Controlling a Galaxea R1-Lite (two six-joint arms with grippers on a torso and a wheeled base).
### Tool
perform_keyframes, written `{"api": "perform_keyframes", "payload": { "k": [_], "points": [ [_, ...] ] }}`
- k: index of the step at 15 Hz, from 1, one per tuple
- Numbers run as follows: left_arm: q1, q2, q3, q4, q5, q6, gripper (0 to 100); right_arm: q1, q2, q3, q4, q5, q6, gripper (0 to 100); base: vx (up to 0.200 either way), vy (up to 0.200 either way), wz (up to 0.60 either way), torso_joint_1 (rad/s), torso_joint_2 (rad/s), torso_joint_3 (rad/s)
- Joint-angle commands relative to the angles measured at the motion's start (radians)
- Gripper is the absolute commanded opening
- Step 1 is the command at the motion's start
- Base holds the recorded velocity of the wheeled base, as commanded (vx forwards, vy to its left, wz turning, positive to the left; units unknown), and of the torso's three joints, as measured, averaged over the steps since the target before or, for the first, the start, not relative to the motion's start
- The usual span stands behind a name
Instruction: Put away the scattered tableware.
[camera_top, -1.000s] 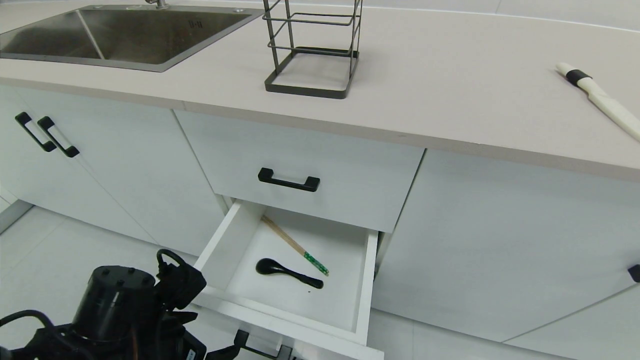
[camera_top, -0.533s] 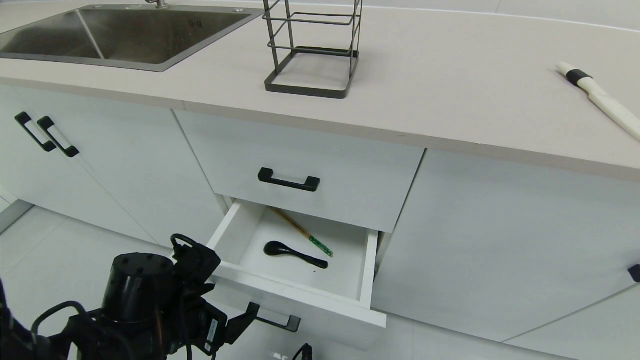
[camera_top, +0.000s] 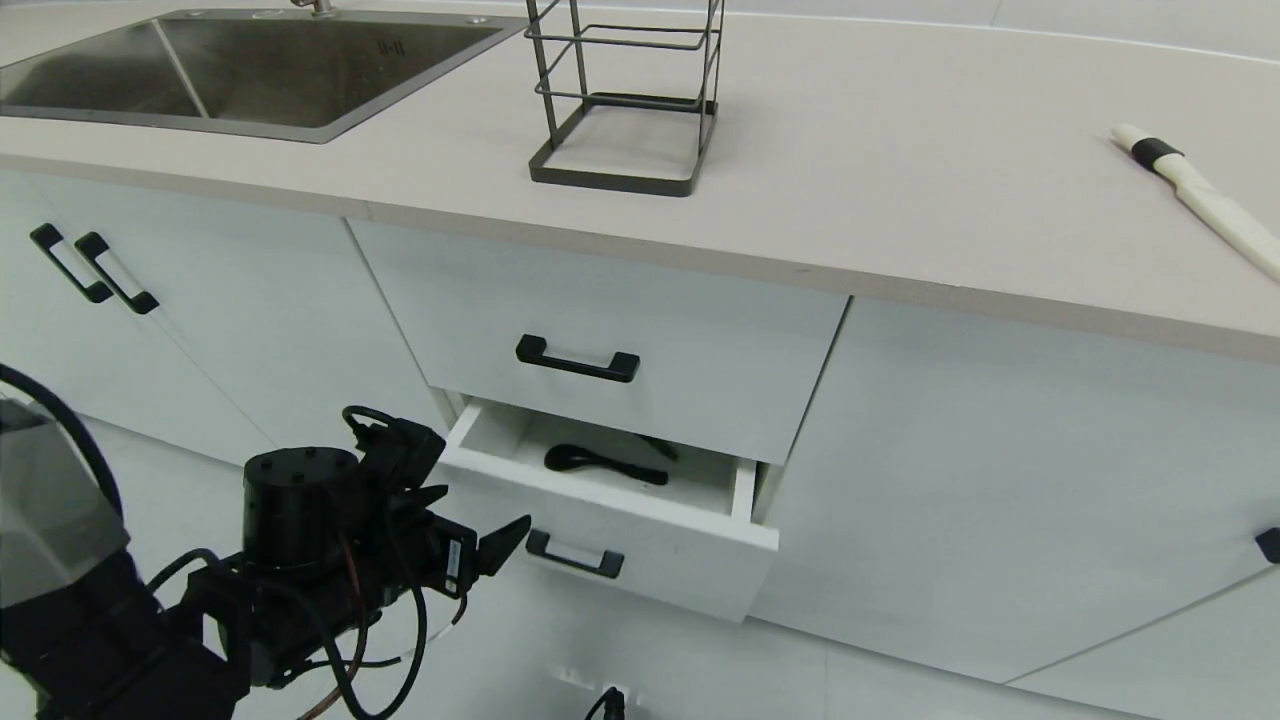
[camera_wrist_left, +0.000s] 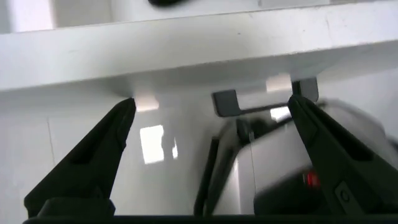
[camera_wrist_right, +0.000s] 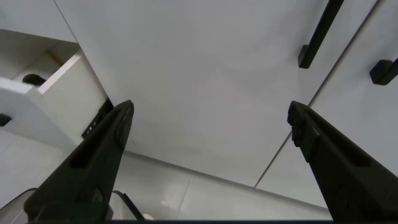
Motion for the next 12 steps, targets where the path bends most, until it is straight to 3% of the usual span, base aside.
{"api": "perform_keyframes", "payload": {
  "k": [1,3,4,9,12],
  "points": [
    [0.031,0.09,-0.044,-0.058,-0.023,-0.01,100,0.001,0.002,0.0,0.0,0.0,-0.001,100,0.0,0.0,0.0,0.0,0.0,0.0],
    [0.059,0.216,-0.044,-0.276,-0.059,-0.01,100,0.001,0.002,0.0,0.0,0.0,0.0,100,0.0,0.0,0.0,0.0,0.0,0.0],
    [0.057,0.234,-0.023,-0.328,-0.06,-0.012,100,0.001,0.002,0.0,0.0,0.0,-0.001,100,0.0,0.0,0.0,0.0,0.0,0.0],
    [0.048,0.143,0.054,-0.347,-0.069,-0.01,100,0.001,0.002,0.0,0.0,0.0,0.0,100,0.0,0.0,0.0,0.0,0.0,0.0],
    [0.034,-0.019,0.172,-0.35,-0.111,-0.004,100,0.001,0.002,0.0,0.0,0.0,0.0,100,0.0,0.0,0.0,0.0,0.0,0.0]
  ]
}}
